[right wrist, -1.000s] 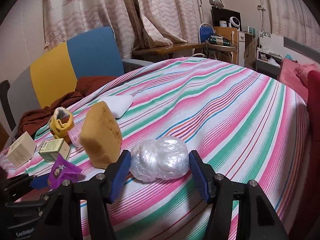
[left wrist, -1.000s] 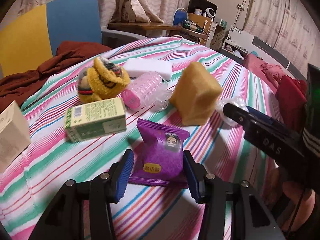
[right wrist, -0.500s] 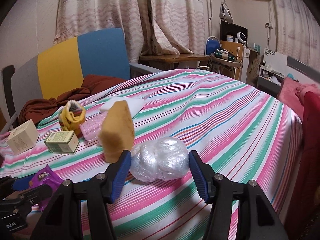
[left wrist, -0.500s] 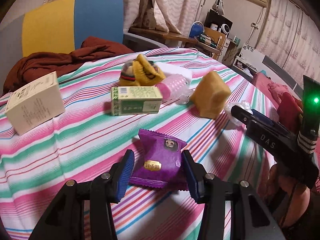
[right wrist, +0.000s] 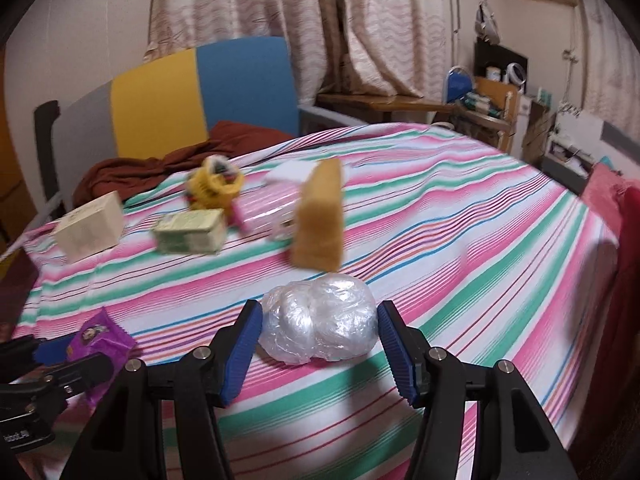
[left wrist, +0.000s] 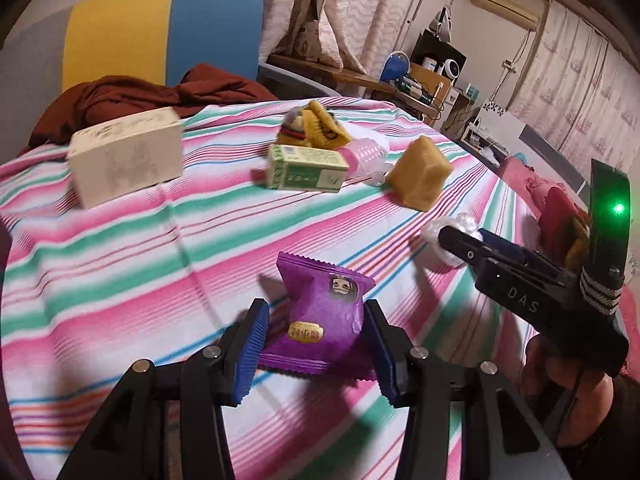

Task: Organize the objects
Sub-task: 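Lift and carry the clear bag and purple bag toward the gold tray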

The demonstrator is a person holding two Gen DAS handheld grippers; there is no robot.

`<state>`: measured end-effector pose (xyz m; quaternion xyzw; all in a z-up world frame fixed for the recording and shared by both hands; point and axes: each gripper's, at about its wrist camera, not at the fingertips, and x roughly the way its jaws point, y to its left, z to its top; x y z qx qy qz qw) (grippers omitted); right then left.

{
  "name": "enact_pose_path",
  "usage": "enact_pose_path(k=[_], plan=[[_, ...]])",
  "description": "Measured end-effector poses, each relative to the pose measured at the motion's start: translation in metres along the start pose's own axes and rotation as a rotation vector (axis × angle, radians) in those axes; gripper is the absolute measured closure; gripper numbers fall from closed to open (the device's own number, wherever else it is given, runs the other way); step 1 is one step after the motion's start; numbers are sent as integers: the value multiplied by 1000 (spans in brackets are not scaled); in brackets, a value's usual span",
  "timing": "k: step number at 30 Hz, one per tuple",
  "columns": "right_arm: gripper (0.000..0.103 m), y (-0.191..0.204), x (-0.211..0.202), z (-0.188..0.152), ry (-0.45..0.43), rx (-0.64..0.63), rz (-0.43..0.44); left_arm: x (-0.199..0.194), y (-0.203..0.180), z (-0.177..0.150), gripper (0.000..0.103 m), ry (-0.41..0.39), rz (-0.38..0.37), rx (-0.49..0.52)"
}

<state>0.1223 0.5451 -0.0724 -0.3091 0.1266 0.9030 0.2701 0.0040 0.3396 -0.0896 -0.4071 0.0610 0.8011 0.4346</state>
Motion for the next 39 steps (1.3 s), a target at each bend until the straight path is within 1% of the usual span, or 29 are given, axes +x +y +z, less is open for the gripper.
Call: enact_pose_path(k=[3, 5, 10, 13, 15, 16, 17, 18, 20, 21, 22, 23, 26, 27, 28, 31, 32, 35, 38, 39], plan=[[43, 17, -9, -5, 12, -20, 39, -9, 6, -7, 55, -8, 1, 12], [43, 30, -17, -6, 10, -41, 61, -15, 7, -11, 55, -6, 17, 23], [43, 62, -34, -8, 9, -96, 112, -37, 10, -20, 55, -5, -30, 20], [43, 80, -43, -11, 11, -122, 140, -53, 10, -26, 55, -14, -34, 52], [43, 93, -48, -12, 12, -128, 161, -63, 15, -30, 55, -16, -47, 41], [43, 97, -51, -12, 10, -127, 169, -69, 18, -32, 66, -25, -55, 27], [43, 100, -52, -11, 9, -127, 176, -75, 20, -33, 74, -30, -61, 16], [43, 107, -55, -11, 9, -128, 188, -79, 24, -34, 77, -29, -69, 4], [43, 116, -59, -11, 9, -134, 205, -87, 29, -36, 77, -38, -70, -7], [43, 120, -61, -11, 6, -138, 211, -88, 30, -38, 77, -31, -67, -4], [43, 126, -64, -11, 0, -148, 217, -85, 31, -39, 77, -7, -65, -1], [43, 129, -65, -10, -2, -152, 219, -81, 32, -41, 77, 13, -63, 0], [43, 133, -69, -10, -8, -143, 223, -79, 31, -43, 64, 16, -61, -9], [43, 133, -70, -10, -8, -143, 220, -77, 30, -42, 56, 18, -57, -7], [43, 131, -72, -10, -6, -140, 218, -75, 30, -41, 51, 24, -52, -8], [43, 125, -74, -10, -5, -124, 207, -68, 31, -39, 51, 47, -92, -36], [43, 122, -75, -10, -6, -116, 203, -68, 29, -39, 51, 48, -95, -35], [43, 111, -76, -9, -8, -78, 186, -68, 16, -45, 51, 50, -89, 46], [43, 99, -75, -8, -1, -40, 174, -64, 3, -53, 51, 70, -81, 123], [43, 97, -74, -9, 3, -31, 172, -61, 0, -56, 51, 81, -67, 144]])
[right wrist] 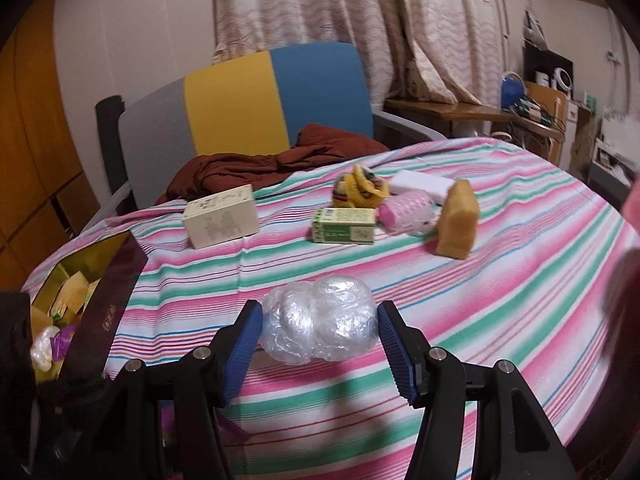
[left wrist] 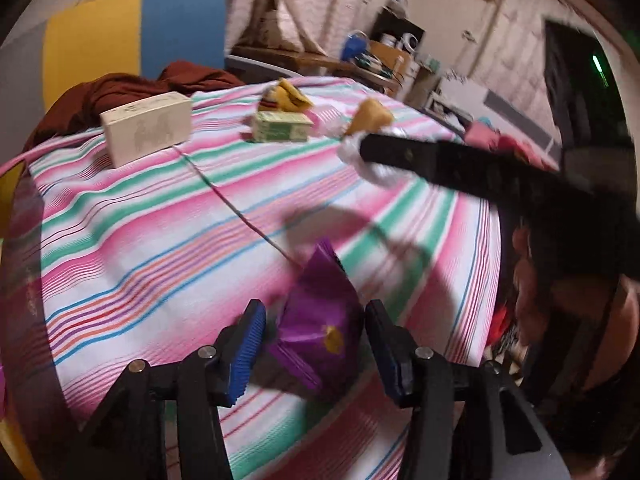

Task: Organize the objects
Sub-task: 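Lift and carry the clear bag and purple bag toward the gold tray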

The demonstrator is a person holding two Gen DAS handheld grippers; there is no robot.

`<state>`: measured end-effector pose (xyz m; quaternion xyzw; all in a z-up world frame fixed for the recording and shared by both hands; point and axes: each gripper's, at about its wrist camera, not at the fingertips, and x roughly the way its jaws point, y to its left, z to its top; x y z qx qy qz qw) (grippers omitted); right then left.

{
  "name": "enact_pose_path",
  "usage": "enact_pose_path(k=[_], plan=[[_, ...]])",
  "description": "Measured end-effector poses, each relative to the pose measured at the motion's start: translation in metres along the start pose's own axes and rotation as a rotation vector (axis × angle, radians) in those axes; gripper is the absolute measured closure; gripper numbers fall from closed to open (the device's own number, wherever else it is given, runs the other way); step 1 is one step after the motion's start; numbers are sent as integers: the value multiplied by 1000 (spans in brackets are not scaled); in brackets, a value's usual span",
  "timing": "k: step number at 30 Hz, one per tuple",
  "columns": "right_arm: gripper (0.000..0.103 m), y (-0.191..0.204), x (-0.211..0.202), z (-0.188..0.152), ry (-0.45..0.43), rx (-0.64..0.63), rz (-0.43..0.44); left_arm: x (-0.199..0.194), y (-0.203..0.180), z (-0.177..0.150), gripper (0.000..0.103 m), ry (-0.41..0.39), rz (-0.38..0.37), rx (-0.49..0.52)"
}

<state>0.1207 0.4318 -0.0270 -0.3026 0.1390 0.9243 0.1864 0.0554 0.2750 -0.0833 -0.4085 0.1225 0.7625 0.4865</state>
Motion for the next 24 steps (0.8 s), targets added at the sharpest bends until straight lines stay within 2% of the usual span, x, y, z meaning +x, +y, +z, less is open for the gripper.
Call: enact_pose_path(k=[2, 4, 7, 12, 18, 24], plan=[[43, -4, 2, -1, 11, 20, 1, 3, -8, -3, 51, -2, 45, 57], [43, -5, 3, -3, 20, 28, 4, 1, -11, -4, 61, -4, 56, 77], [43, -1, 2, -5, 22, 19, 11, -8, -1, -3, 62, -25, 2, 13], [43, 11, -1, -5, 23, -6, 39, -36, 12, 0, 62, -101, 1, -50], [43, 40, -5, -1, 20, -49, 106, -81, 43, -6, 62, -179, 41, -159], [43, 92, -10, 1, 28, -145, 226, -128, 85, -29, 62, -248, 110, -288]])
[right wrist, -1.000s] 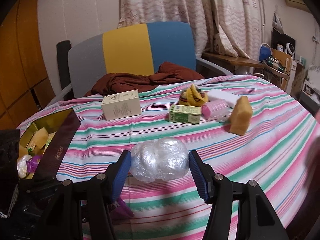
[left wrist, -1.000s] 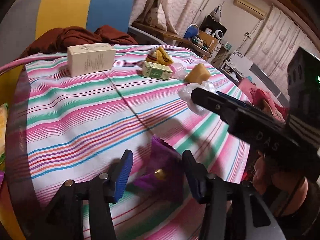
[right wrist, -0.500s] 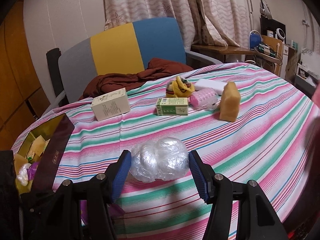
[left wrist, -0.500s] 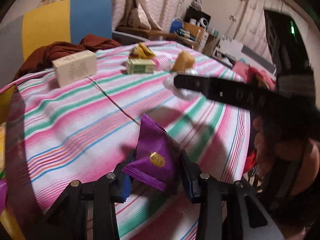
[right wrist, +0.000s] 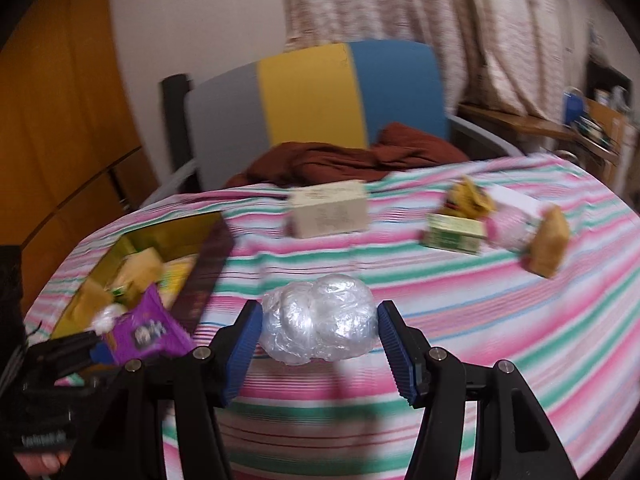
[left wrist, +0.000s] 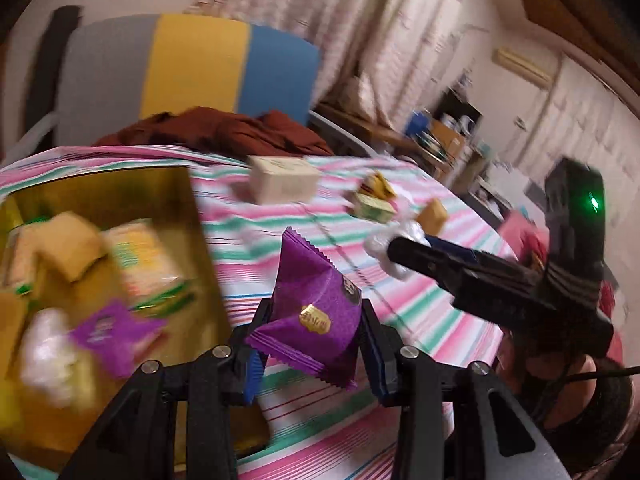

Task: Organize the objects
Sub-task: 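Lift and carry the clear bag and purple bag toward the gold tray, then lower both bags into the gold tray and open both grippers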

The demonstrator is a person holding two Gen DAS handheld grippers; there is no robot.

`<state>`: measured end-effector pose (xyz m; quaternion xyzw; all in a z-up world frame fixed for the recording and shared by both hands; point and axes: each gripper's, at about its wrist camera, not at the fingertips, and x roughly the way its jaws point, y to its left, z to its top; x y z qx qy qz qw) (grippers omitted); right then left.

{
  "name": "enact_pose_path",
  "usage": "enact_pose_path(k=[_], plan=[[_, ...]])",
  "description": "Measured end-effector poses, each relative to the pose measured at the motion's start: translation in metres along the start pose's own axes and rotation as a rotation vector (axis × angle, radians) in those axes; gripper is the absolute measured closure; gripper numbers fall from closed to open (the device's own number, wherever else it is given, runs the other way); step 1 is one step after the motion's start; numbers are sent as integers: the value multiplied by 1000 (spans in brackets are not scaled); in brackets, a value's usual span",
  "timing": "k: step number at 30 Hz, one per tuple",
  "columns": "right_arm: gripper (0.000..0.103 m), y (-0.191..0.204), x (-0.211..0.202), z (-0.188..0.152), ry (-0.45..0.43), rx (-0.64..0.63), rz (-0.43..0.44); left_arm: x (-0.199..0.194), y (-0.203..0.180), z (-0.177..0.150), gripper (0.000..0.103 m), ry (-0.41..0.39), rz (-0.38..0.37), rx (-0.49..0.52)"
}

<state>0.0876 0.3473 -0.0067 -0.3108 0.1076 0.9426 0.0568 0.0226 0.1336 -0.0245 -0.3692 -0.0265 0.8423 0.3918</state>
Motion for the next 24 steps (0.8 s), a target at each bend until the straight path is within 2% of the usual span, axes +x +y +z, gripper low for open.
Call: enact_pose_path(k=[9, 15, 19, 22, 24], plan=[[43, 102, 13, 3, 41, -214, 208, -59, 84, -8, 62, -80, 181, -153], [40, 157, 32, -10, 126, -304, 297, -72, 132, -24, 62, -50, 264, -256], [37, 172, 40, -17, 171, -313, 329, -71, 148, -30, 62, -33, 287, -289], [28, 171, 38, -19, 165, -314, 320, -69, 154, -35, 61, -8, 294, -312], [28, 169, 37, -18, 162, -301, 322, -69, 154, -35, 59, -3, 298, -321]])
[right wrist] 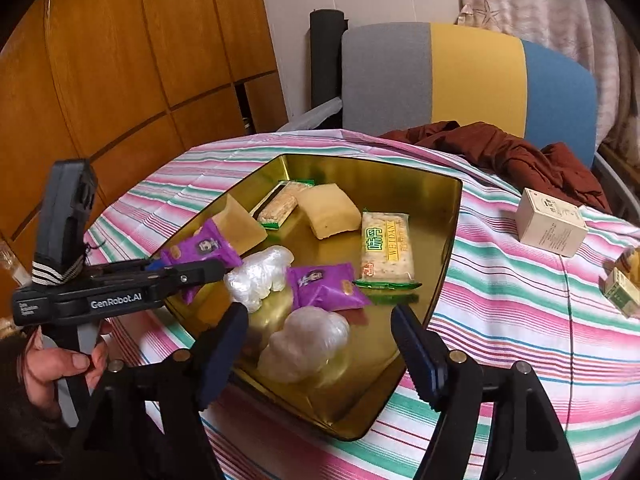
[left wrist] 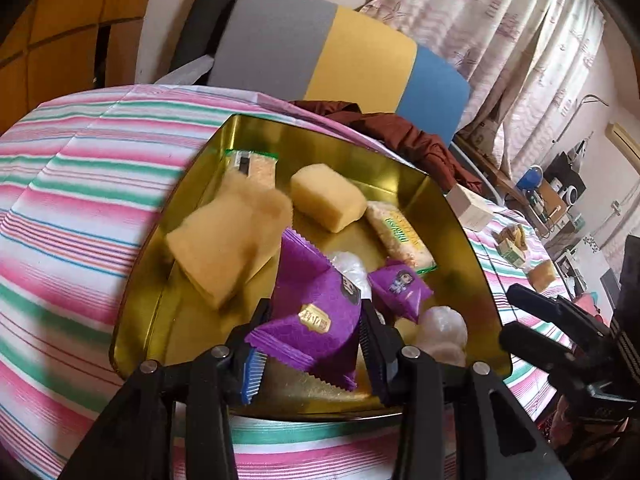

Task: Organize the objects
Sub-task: 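Lower both bags into the gold tray and open both grippers, then move both open grippers from the tray back toward the table items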

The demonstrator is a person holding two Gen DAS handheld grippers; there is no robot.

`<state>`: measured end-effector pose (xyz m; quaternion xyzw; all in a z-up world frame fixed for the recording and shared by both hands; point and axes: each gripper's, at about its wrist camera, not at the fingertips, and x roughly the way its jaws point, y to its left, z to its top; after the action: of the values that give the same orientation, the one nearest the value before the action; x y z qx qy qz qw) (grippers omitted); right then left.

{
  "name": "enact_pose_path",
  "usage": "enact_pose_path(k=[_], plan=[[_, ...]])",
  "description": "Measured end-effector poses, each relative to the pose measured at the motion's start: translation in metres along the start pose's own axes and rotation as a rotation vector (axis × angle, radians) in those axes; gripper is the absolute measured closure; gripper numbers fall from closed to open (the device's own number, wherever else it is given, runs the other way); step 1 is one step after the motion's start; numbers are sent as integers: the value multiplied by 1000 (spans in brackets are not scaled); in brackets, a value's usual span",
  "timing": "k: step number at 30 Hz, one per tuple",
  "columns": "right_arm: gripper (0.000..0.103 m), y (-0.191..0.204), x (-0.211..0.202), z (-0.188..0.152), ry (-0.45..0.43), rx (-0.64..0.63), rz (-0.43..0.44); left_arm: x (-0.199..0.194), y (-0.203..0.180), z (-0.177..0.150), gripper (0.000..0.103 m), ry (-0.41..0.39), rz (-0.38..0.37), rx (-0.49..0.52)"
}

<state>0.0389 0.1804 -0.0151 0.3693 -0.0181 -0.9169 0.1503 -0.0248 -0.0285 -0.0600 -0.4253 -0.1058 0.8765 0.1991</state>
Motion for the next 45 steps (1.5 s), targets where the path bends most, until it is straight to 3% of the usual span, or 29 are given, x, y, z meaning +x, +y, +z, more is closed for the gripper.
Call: enact_pose_path(k=[4, 10, 13, 23, 26, 45], plan=[[28, -8, -5, -2, -11, 38, -6, -6, -1, -1, 54, -35, 26, -8], [28, -15, -9, -4, -24, 62, -13, -30, 1, 6, 52, -158, 79, -44], [28, -17, -10, -5, -28, 73, -12, -36, 4, 10, 51, -174, 81, -73], [27, -33, -19, -7, -56, 118, -37, -30, -15, 10, 49, -145, 15, -65], [27, -41, -22, -10, -62, 144, -53, -27, -31, 10, 43, -116, -29, -38], [27, -112, -49, -30, -127, 311, -174, 2, -141, 0, 42, 21, -183, 191]])
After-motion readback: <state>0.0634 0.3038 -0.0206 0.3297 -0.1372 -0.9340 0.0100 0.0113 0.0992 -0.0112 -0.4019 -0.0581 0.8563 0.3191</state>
